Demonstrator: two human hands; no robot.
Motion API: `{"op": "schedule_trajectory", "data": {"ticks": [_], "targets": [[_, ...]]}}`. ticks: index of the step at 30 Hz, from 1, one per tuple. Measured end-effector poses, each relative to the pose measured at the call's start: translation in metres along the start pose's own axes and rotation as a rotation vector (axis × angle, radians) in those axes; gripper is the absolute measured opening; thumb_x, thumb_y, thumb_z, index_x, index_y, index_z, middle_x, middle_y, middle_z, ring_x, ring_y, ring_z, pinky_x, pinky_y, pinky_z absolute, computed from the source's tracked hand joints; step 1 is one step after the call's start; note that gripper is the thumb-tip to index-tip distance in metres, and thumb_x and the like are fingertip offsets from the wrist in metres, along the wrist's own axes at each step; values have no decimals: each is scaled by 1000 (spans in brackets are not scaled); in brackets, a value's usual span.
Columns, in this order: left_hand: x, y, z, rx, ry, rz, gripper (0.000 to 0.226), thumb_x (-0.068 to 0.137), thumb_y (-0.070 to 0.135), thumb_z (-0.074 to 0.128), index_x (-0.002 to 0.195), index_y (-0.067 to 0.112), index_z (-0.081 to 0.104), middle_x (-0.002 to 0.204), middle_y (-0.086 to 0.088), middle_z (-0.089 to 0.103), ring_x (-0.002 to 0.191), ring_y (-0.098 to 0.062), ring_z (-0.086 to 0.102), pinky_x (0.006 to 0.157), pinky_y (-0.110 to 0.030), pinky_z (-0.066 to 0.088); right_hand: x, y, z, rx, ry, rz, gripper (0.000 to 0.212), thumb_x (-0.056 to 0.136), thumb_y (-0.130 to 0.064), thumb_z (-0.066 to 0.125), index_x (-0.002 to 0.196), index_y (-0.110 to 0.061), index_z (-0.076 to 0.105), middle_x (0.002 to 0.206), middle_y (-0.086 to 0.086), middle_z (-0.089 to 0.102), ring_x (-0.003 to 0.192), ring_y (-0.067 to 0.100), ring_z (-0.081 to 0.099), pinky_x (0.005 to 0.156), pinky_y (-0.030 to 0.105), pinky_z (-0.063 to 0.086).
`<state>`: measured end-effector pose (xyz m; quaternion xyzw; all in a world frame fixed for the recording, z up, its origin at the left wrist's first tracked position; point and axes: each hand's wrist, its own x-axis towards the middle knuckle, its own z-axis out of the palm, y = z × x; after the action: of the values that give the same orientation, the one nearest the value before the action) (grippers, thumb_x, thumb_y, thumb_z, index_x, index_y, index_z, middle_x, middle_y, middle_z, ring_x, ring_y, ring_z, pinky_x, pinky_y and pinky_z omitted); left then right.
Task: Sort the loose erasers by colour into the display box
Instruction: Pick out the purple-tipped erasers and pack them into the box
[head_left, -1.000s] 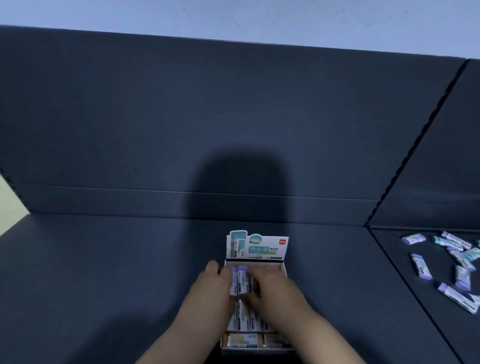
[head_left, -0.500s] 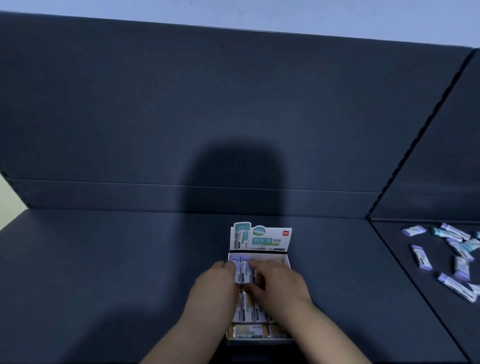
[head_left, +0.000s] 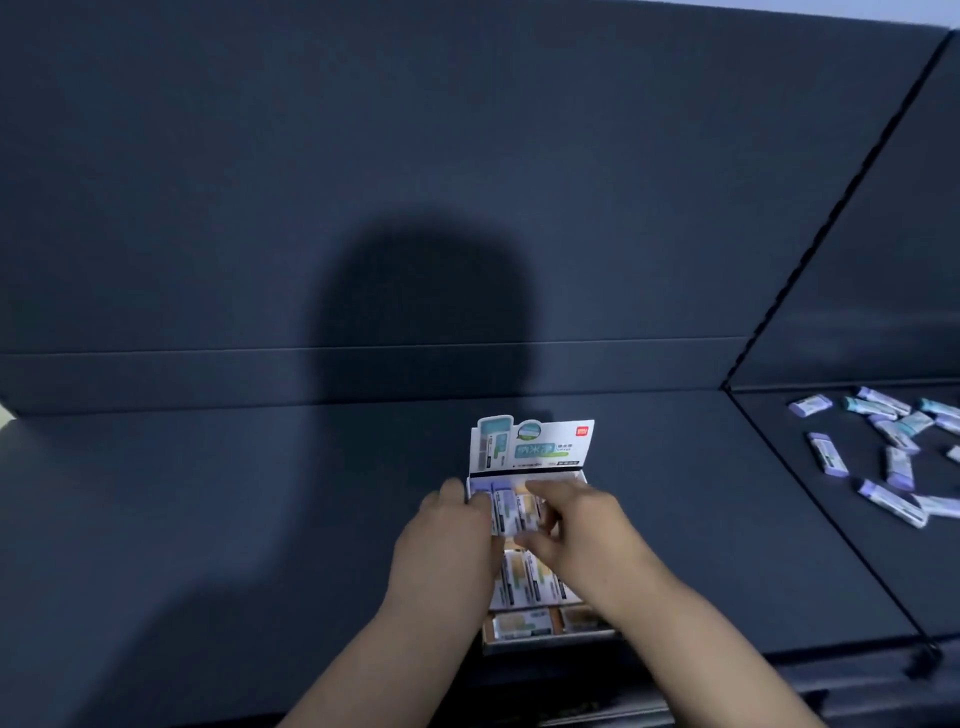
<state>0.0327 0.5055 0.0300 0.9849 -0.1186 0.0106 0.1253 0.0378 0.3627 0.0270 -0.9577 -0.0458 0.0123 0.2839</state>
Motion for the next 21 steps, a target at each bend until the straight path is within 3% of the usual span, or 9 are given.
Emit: {"op": "schedule_trajectory", "data": {"ticks": [6, 7, 9, 11, 14, 17, 18, 21], "targets": [[-2, 20, -10, 148, 20, 125, 30, 91, 24, 53, 120, 17, 52, 116, -3, 49, 108, -21, 47, 82, -29, 39, -16, 8, -22, -40, 95, -12, 43, 81, -29, 69, 122, -24, 58, 88, -7, 51, 78, 9, 50, 80, 23, 45], [-3, 26, -12, 178, 5, 150, 30, 84, 26, 62, 113, 17, 58, 108, -3, 54, 101, -21, 52, 78, -30, 41, -19, 12, -26, -53, 105, -20, 42, 80, -28, 70, 120, -23, 60, 87, -7, 52, 76, 10, 51, 80, 24, 46], [-4, 40, -12, 212, -5, 183, 36, 51, 32, 86, 80, 18, 68, 76, -2, 61, 72, -19, 61, 59, -29, 46, -27, 22, -35, -77, 112, -28, 40, 79, -27, 71, 117, -22, 62, 86, -5, 52, 77, 13, 53, 79, 26, 47], [-7, 59, -9, 233, -4, 194, 39, 36, 33, 90, 64, 18, 67, 61, -1, 59, 58, -20, 60, 50, -27, 45, -37, 35, -45, -100, 97, -34, 40, 78, -30, 71, 116, -22, 62, 88, -4, 53, 82, 16, 57, 81, 28, 48], [-11, 94, -8, 273, 10, 197, 32, 54, 34, 84, 76, 17, 68, 73, -4, 64, 73, -24, 62, 62, -31, 48, -51, 61, -65, -126, 70, -46, 42, 79, -33, 69, 119, -22, 60, 93, -4, 54, 90, 15, 57, 84, 26, 47], [-16, 140, -1, 247, 31, 205, 37, 38, 35, 89, 60, 19, 64, 58, -2, 58, 57, -22, 59, 51, -29, 46, -69, 94, -94, -178, 43, -54, 44, 81, -36, 67, 122, -23, 57, 103, 0, 58, 96, 15, 57, 88, 24, 44], [-18, 154, 1, 231, 27, 219, 37, 42, 38, 88, 63, 19, 64, 61, -2, 58, 60, -23, 59, 53, -29, 46, -75, 106, -104, -196, 36, -55, 45, 81, -36, 67, 122, -23, 57, 106, 1, 59, 98, 16, 57, 90, 24, 43], [-26, 207, 15, 207, 57, 234, 31, 88, 40, 55, 109, 17, 57, 107, -6, 57, 106, -26, 51, 86, -34, 37, -102, 150, -136, -227, 14, -23, 45, 82, -35, 66, 124, -23, 56, 110, 1, 58, 101, 16, 56, 92, 25, 42]]}}
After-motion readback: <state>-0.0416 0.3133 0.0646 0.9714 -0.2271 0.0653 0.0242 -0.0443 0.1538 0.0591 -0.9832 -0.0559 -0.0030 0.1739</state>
